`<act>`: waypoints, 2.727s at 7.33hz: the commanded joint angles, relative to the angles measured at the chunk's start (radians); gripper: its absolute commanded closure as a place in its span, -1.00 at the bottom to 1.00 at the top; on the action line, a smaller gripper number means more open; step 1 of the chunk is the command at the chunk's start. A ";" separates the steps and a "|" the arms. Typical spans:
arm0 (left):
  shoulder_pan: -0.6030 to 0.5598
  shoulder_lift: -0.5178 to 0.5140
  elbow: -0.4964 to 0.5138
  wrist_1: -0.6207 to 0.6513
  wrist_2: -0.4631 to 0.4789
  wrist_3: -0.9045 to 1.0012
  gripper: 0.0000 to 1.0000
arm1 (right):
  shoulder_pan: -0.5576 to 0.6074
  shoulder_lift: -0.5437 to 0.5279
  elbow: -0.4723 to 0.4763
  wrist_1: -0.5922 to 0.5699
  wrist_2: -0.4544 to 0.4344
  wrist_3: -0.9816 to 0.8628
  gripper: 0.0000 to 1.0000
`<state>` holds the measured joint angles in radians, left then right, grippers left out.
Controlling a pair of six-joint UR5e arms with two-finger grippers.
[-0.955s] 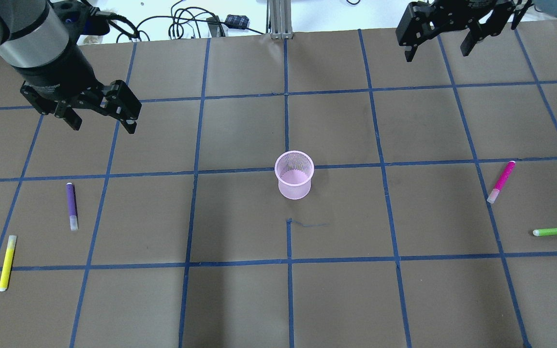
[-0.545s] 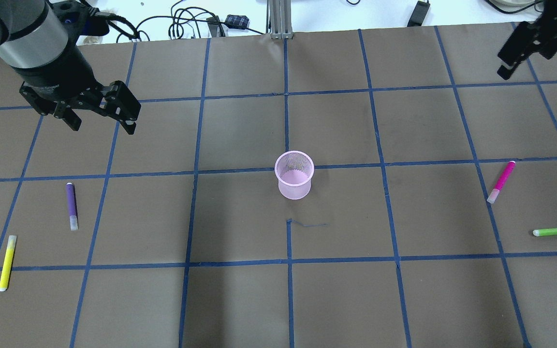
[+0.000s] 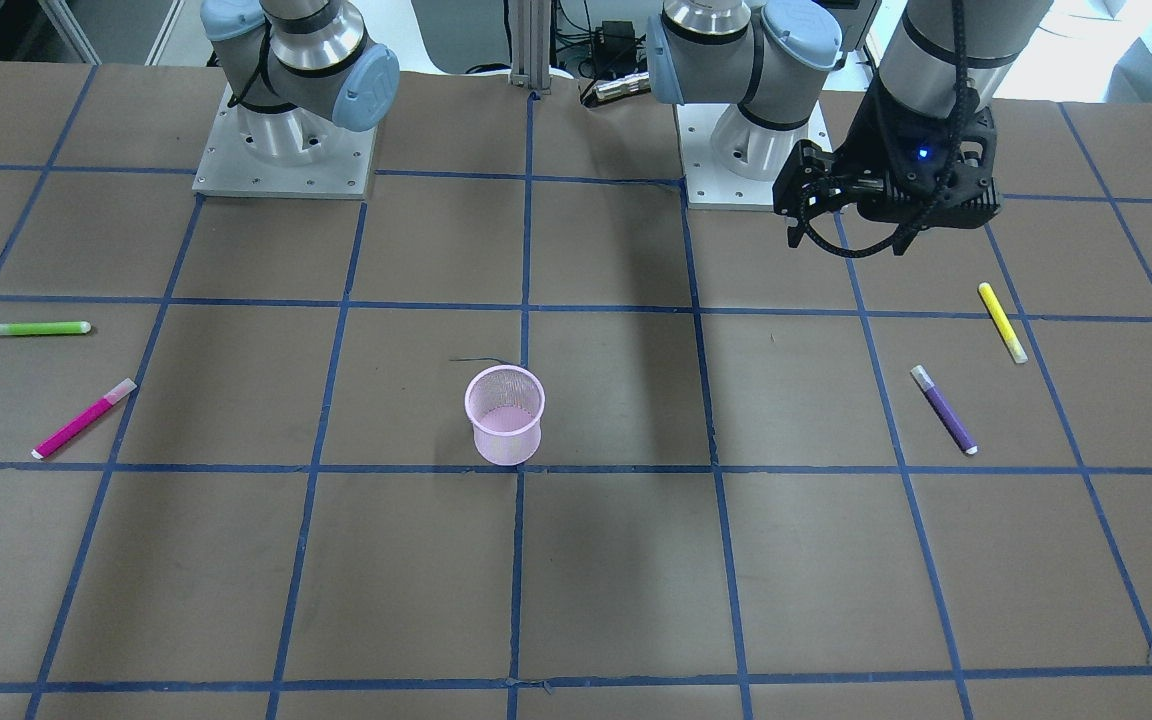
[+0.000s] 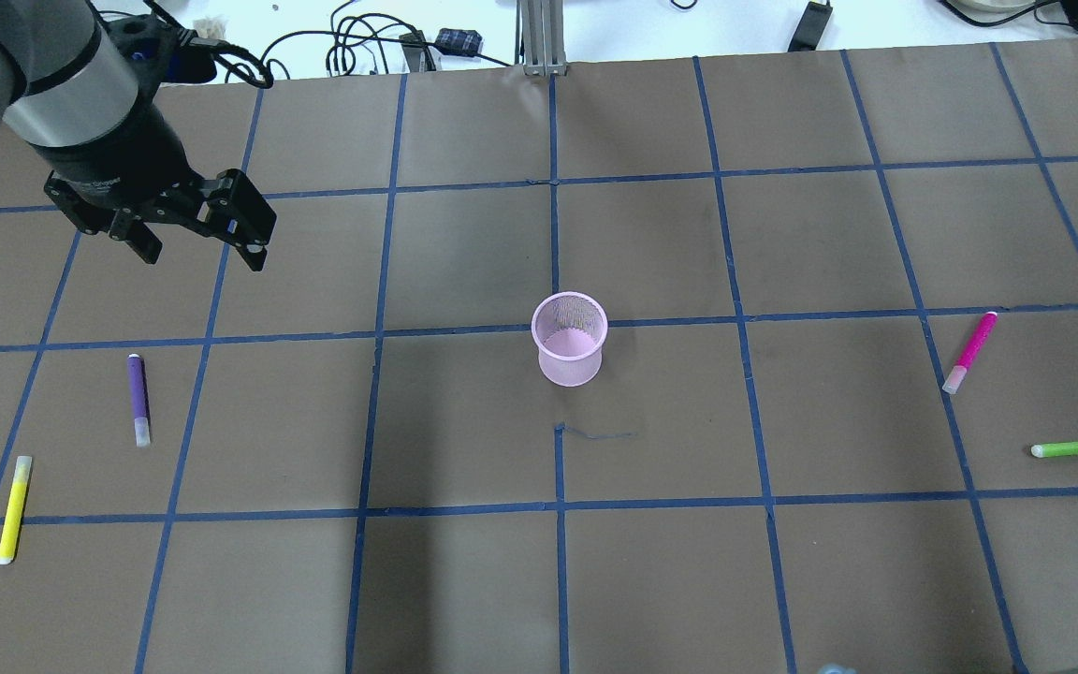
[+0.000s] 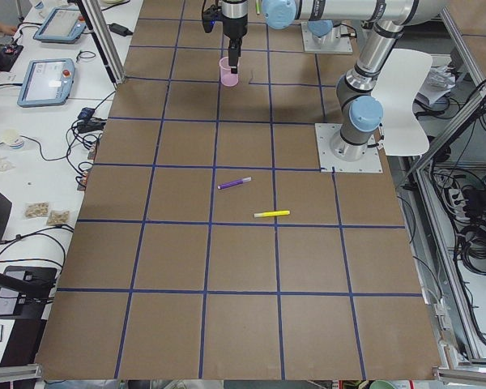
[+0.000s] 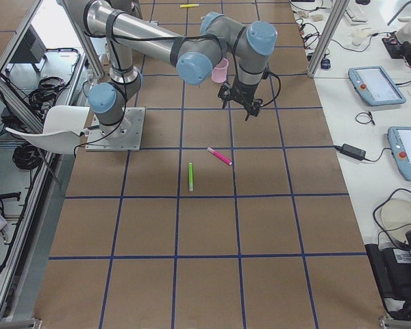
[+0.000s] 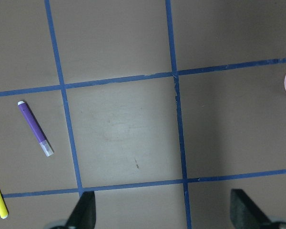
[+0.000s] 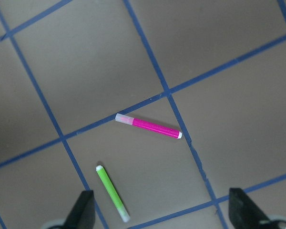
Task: Insert purple and pink pens into pink cup
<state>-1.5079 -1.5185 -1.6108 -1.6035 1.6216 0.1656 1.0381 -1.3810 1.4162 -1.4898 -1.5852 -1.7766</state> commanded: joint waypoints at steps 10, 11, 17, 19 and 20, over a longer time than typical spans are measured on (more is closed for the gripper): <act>0.305 -0.106 -0.084 0.161 -0.006 0.020 -1.00 | -0.064 0.279 0.244 -0.274 0.065 -1.107 -0.91; 0.348 -0.123 -0.101 0.169 -0.014 0.026 -1.00 | -0.076 0.314 0.241 -0.273 0.091 -1.130 -0.84; 0.485 -0.307 -0.175 0.405 -0.012 0.026 -1.00 | -0.108 0.361 0.231 -0.280 0.160 -1.201 0.09; 0.517 -0.353 -0.202 0.499 -0.012 0.026 -1.00 | -0.112 0.361 0.233 -0.276 0.162 -1.202 0.86; 0.517 -0.368 -0.224 0.534 -0.009 0.023 -1.00 | -0.112 0.361 0.237 -0.277 0.160 -1.202 1.00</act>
<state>-0.9988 -1.8629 -1.8096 -1.1176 1.6098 0.1911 0.9276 -1.0202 1.6498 -1.7677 -1.4245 -2.9787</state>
